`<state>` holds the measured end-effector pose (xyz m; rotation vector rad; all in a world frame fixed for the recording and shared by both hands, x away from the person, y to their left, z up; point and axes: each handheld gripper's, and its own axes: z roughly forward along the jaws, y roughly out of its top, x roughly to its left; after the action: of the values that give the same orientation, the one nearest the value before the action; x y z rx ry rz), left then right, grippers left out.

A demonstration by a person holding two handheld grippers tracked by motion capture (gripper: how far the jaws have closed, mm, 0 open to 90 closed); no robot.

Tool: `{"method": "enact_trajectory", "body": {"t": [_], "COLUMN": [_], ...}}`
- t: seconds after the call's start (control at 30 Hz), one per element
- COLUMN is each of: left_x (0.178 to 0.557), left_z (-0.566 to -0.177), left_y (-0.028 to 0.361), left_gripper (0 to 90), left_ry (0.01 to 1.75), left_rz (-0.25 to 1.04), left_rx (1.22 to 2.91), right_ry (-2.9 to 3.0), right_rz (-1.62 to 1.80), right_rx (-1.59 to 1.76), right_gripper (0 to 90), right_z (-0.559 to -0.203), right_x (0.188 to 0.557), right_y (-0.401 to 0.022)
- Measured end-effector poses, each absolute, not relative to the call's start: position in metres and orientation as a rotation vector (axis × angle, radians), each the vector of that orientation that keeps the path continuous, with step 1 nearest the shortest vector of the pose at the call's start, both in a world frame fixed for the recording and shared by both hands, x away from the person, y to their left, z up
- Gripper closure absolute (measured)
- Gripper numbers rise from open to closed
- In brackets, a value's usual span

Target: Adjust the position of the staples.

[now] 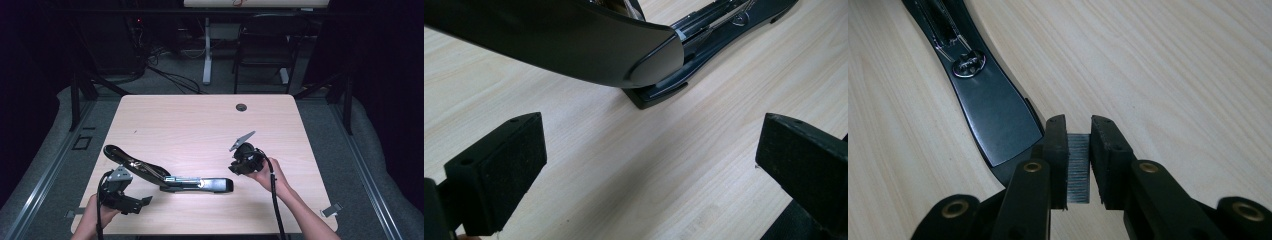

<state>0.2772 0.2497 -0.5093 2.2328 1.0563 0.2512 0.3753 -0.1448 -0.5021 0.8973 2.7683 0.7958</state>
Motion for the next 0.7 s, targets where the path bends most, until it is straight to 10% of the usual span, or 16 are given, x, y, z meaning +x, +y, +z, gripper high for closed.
{"method": "enact_trajectory", "body": {"t": [0.7], "left_x": [0.279], "left_z": [-0.511], "left_y": [0.251], "left_gripper": [0.0], "left_ry": [1.077], "left_rz": [0.255], "left_rx": [2.228], "right_ry": [2.787], "right_rz": [0.848], "right_rx": [0.818], "right_gripper": [78.3], "right_z": [-0.493], "right_x": [0.381], "right_y": [-0.122]}}
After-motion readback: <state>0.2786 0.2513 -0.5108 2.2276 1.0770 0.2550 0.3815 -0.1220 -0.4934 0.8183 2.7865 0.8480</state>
